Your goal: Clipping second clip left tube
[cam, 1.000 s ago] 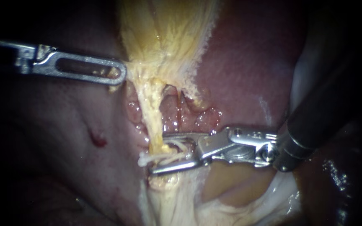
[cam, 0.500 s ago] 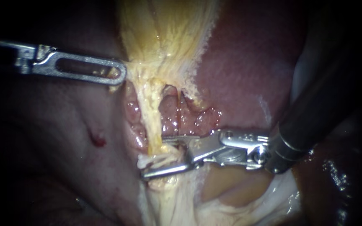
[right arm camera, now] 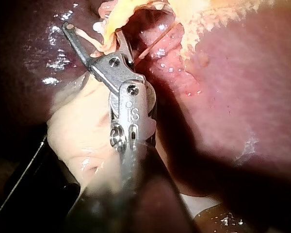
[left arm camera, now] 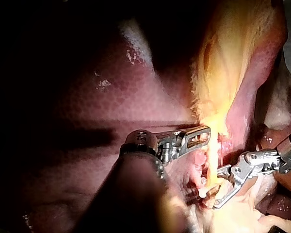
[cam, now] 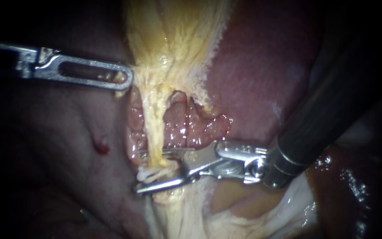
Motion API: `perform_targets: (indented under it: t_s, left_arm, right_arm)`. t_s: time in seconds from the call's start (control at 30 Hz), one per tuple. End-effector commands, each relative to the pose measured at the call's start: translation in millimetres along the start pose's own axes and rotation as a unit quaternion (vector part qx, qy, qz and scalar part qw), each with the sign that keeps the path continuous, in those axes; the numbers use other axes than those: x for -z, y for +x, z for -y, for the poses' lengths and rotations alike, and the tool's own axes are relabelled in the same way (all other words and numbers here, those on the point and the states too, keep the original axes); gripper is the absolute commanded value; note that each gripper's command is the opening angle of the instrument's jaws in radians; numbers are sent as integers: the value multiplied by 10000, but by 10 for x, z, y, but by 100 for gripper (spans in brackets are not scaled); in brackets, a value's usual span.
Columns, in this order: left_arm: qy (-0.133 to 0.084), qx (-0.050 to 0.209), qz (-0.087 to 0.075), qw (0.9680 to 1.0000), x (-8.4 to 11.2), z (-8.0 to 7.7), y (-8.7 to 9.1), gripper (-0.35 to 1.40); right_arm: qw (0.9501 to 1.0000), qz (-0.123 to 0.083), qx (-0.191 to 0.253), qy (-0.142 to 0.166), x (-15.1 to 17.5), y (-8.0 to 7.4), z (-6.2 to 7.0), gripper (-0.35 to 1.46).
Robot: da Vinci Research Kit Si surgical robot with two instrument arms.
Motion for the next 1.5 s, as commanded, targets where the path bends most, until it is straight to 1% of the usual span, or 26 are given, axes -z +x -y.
perform_targets:
  t_s: [0.03,0.17,0.27,0.37,0.5,1.1,1.27,1.5]
  left_arm:
    - [0,1,-1,10000,0,0,0,-35]
    - [2,0,-2,10000,0,0,0,-35]
    - [2,0,-2,10000,0,0,0,-35]
    - [2,0,-2,10000,0,-1,0,-35]
    - [2,0,-2,10000,0,-1,0,-35]
    - [3,-1,-3,10000,0,-1,0,-35]
    - [3,-1,-3,10000,0,-1,0,-35]
    - [4,-1,-3,10000,-1,-1,0,-35]
  right_arm:
    - [10000,-13,-3,43,0,0,0,50]
    - [9996,-95,-4,277,0,1,7,50]
    - [9991,-92,1,405,-3,4,13,50]
    - [9988,-101,-8,482,-7,7,19,50]
    - [9986,-116,-22,506,-10,11,25,50]
    - [9977,-213,-155,632,-6,20,29,47]
    - [9976,-218,-167,642,-3,23,31,44]
    - [9977,-219,-176,614,0,23,29,38]
